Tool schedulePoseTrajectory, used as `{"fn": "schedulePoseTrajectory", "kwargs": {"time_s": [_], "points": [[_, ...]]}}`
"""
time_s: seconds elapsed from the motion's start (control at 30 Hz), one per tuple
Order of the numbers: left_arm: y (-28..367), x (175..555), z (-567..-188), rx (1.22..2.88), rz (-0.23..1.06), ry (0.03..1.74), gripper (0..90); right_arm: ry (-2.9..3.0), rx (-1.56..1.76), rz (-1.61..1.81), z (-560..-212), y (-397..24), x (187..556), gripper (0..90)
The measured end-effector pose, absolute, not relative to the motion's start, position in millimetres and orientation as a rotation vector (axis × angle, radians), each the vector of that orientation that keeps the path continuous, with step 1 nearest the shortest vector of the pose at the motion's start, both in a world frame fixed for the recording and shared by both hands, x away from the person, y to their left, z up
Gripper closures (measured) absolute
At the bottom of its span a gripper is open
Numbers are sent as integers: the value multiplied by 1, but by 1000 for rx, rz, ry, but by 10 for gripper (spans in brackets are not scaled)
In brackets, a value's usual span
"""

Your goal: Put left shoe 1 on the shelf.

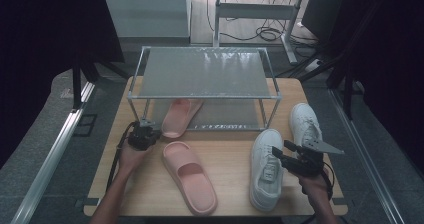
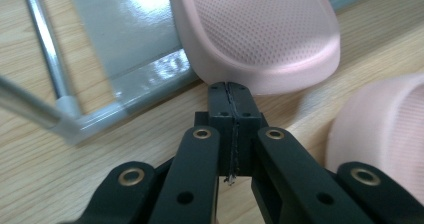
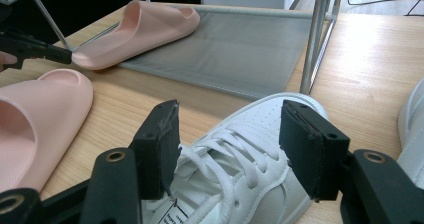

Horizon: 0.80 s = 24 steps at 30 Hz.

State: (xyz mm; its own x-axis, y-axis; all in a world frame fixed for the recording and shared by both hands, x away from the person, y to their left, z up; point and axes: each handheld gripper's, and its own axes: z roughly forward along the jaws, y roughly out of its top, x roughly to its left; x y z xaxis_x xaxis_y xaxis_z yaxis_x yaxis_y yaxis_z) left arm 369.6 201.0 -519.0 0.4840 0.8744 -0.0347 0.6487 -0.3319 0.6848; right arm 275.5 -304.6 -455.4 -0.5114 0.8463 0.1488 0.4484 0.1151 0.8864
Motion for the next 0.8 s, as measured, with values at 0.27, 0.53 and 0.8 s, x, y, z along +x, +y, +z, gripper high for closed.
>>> {"fn": "schedulePoseTrajectory", "kwargs": {"time_s": [0.27, 0.53, 0.8], "points": [[183, 374, -517, 2147, 434, 1194, 900, 2006, 1256, 1365, -456, -304, 275, 413], [177, 376, -517, 2150, 422, 1187, 900, 2002, 1258, 1366, -455, -305, 275, 413], [176, 377, -516, 2164, 414, 1158, 900, 2007, 1255, 1363, -456, -304, 276, 413]]}}
